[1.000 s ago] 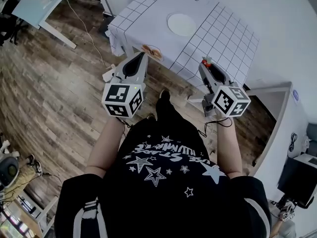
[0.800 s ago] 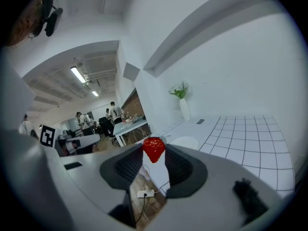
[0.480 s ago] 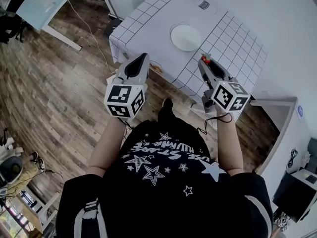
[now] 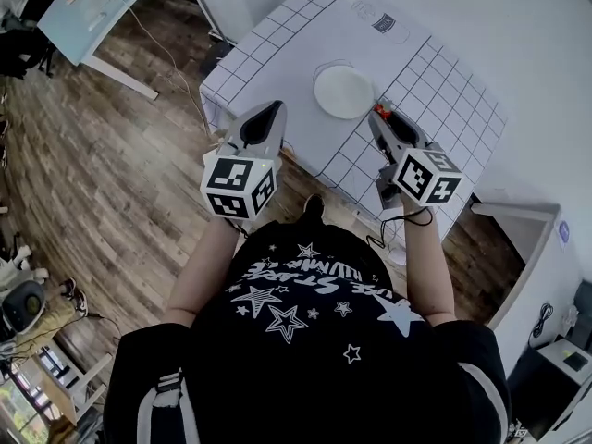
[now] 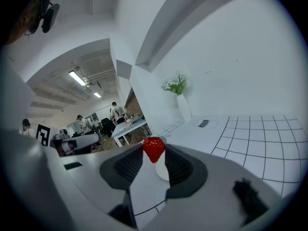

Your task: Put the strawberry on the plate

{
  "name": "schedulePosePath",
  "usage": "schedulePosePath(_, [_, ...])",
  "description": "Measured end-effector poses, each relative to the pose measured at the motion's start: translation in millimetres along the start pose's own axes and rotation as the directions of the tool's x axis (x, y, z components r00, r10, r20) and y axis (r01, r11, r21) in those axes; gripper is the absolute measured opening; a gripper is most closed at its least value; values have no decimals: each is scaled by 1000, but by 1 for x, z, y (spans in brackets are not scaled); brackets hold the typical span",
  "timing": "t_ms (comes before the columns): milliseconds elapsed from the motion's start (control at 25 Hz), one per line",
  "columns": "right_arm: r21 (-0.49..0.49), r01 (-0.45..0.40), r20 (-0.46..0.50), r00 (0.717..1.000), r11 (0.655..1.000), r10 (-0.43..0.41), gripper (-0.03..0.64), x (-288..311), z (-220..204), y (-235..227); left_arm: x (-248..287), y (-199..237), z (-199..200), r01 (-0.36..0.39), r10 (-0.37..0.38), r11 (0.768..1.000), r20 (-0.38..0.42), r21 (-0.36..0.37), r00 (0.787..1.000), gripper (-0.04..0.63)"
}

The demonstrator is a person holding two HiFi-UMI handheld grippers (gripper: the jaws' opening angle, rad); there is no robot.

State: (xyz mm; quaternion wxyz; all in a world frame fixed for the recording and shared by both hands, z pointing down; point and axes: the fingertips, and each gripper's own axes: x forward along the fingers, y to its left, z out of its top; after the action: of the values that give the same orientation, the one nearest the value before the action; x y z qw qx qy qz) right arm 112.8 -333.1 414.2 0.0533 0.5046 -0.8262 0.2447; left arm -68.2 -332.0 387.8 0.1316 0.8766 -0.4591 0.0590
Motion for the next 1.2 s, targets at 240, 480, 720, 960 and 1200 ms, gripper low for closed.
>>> schedulePosePath(240, [25,-34,-10,999,999,34,152,15,-3,-20,25,-8,2,-4,4,999,-20,43,1000,9])
schedulePosePath(480, [39,-33,-44,998,999,35,152,24,-14,-36,37,-10,-7,-25,28,998,-53,53,998,9])
schedulePosePath(720, [34,-20,-77,997,999,22,152,33,-24,-41,49,-1,-12,-21,25,998,-73,53,997,9])
schedulePosePath(960, [40,29,-115,993,999,-24,152,43,-38,-48,77,4,-18,41,-35,998,-106,54,994,9])
schedulePosePath(1200, [36,82,-161,984,996,-75,152,67,-47,-55,108,18,-20,115,-108,992,-139,46,984,9])
